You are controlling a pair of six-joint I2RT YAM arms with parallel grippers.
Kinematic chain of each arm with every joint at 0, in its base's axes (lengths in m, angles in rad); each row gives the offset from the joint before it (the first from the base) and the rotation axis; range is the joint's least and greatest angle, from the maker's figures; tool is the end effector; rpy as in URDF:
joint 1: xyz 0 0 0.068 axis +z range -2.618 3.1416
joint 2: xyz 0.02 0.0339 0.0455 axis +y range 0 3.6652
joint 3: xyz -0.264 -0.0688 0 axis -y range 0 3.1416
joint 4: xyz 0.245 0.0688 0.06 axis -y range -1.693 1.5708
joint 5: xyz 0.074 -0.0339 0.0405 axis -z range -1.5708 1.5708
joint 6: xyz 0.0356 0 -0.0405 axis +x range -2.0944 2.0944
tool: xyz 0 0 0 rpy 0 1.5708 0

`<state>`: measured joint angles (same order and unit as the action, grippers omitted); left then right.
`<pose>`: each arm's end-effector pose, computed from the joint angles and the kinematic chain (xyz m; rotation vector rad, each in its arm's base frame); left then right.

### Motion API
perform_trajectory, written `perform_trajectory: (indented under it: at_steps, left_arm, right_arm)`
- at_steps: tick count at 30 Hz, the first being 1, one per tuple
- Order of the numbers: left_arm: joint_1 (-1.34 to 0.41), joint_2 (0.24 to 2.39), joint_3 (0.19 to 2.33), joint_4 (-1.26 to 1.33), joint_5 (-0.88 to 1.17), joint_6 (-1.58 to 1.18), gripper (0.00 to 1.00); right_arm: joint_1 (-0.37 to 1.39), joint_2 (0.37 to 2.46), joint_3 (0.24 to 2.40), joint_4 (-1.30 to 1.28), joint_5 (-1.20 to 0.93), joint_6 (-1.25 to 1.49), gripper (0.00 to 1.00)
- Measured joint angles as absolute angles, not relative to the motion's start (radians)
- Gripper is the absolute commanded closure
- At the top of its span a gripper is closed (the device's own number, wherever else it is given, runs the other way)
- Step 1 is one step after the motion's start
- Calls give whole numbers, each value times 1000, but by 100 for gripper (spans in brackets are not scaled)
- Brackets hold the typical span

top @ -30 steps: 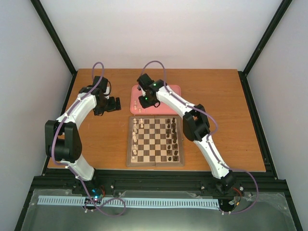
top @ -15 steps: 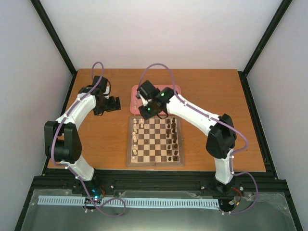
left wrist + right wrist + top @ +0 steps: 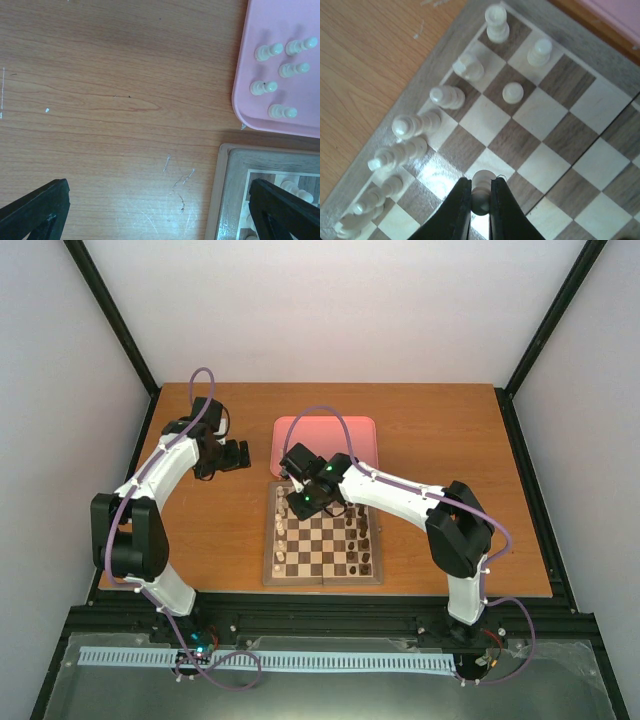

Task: Set up the chess pieces on the board
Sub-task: Place the chess piece on the chessboard.

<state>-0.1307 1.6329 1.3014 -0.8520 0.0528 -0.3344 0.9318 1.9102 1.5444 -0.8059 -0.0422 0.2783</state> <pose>0.3259 -0.0447 0.2525 -0.2674 2.7572 -0.1964 0.2378 0.3226 0.2299 -0.9144 2.6607 0.3725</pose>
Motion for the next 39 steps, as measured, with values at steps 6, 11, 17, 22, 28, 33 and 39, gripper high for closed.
perform_trajectory:
  at_steps: [6,11,17,22,28,33,39]
  left_arm:
    - [-131,1607,1298,-852,52,-334,0]
    - [-131,1598,1298,-852,52,-334,0]
    - [-131,1598,1296,-852,52,-334,0]
    - [-131,1598,1295,-852,52,-334,0]
    - [-131,1598,1288,-850,52,-334,0]
    - [-131,1598,1288,-850,52,-334,0]
    - [-131,1598,1287,-849,52,-334,0]
  right_arm:
    - [932,1918,1544,-734,-37,282,97]
    - [936,1972,1574,-722,-38,281,97]
    - [950,2023,1617,-728,-38,277,97]
    - [952,2049,1655,-744,-33,277,97]
    - [952,2096,1700,-775,-25,274,97]
    - [952,2118,1713,-797,-15,273,97]
    - [952,2128,1728,-817,-11,270,97]
